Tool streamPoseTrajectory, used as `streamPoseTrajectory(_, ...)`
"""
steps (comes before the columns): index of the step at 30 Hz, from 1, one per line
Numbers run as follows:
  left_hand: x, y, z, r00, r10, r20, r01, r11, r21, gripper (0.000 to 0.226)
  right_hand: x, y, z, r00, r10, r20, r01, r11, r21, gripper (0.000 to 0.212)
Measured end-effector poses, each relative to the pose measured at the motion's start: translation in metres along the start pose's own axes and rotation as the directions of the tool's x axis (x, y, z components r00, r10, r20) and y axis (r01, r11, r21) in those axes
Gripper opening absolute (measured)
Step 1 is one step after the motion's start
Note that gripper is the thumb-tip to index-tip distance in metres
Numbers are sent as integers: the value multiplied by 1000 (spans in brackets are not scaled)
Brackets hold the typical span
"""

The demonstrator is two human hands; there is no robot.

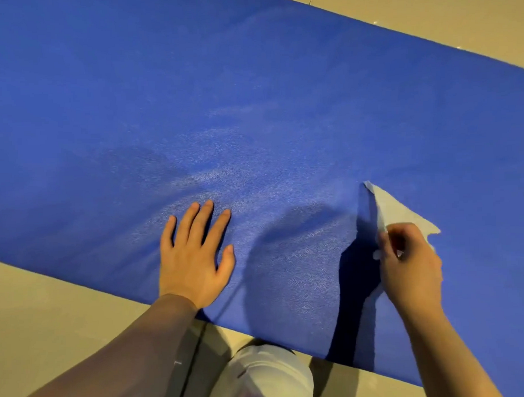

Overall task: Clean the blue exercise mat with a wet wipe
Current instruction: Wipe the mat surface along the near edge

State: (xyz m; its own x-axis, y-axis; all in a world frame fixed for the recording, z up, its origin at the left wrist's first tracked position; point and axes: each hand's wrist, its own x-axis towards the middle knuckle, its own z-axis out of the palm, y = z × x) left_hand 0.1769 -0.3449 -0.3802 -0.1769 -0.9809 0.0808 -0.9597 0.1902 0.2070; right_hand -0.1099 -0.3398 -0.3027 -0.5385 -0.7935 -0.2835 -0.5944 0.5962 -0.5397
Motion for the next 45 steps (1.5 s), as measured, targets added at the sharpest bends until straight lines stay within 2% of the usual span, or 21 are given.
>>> streamPoseTrajectory(2,-1,0,1,1000,6,-5,-6,1000,3,56,-4,-38,-5,993,21,113,-70,892,447,20)
streamPoseTrajectory(4,-1,-1,2,1000,4,-13,-4,1000,13,56,-12,-74,-1,948,-24,317,-232,632,739,19)
streamPoseTrajectory(6,-1,0,3,1000,1,-12,-1,1000,13,57,-17,-97,3,895,-118,430,-318,505,802,14)
streamPoseTrajectory(9,2,1,2,1000,-5,-23,6,1000,2,55,-8,-97,1,893,-137,428,-315,488,814,12)
streamPoseTrajectory(12,2,0,2,1000,0,-14,0,1000,-2,56,7,-57,-4,902,69,427,-365,648,668,9)
streamPoseTrajectory(15,1,0,2,1000,1,4,-1,1000,1,56,10,-15,-12,916,236,324,-340,886,315,13)
streamPoseTrajectory(16,0,0,2,1000,-1,9,1,1000,-1,56,7,-7,-14,944,203,260,-256,947,191,20)
streamPoseTrajectory(18,0,-1,1,1000,-5,14,5,1000,-2,56,-2,-6,-16,994,-20,106,24,999,-40,27)
streamPoseTrajectory(20,0,-2,1,1000,-7,17,7,1000,1,56,-8,-13,-9,948,-319,-11,315,940,-130,30)
streamPoseTrajectory(23,1,0,1,1000,-3,6,3,1000,-1,56,-1,-18,16,764,-626,158,645,733,-215,24)
streamPoseTrajectory(27,2,1,1,1000,1,-16,-1,1000,-3,56,24,22,39,574,-707,413,817,526,-236,48)
streamPoseTrajectory(28,1,0,1,1000,2,-18,-2,1000,-5,56,35,32,35,566,-699,436,822,514,-243,52)
streamPoseTrajectory(29,1,0,1,1000,2,-22,-2,1000,-5,56,48,40,28,627,-661,413,777,572,-263,57)
streamPoseTrajectory(32,0,1,1,999,3,-37,-3,1000,-5,55,104,51,10,921,-379,83,379,832,-405,66)
streamPoseTrajectory(34,2,1,1,999,3,-37,-3,1000,-5,55,128,27,11,977,-199,-74,142,873,-467,70)
streamPoseTrajectory(36,2,1,2,999,3,-32,-3,1000,8,56,125,-18,41,992,-121,24,113,812,-573,62)
streamPoseTrajectory(38,1,1,3,1000,4,-25,-4,1000,11,56,100,-65,93,954,-233,188,300,749,-591,58)
streamPoseTrajectory(40,1,1,4,1000,6,-22,-6,1000,12,56,63,-99,144,819,-538,198,559,674,-483,61)
streamPoseTrajectory(42,1,0,3,1000,0,-21,0,1000,10,59,35,-117,161,655,-636,408,755,566,-330,68)
streamPoseTrajectory(44,2,-1,3,1000,4,-23,-4,1000,4,58,43,-105,155,584,-674,453,811,515,-279,64)
streamPoseTrajectory(45,2,-2,3,1000,5,-21,-5,1000,2,57,54,-97,144,609,-678,410,792,541,-282,62)
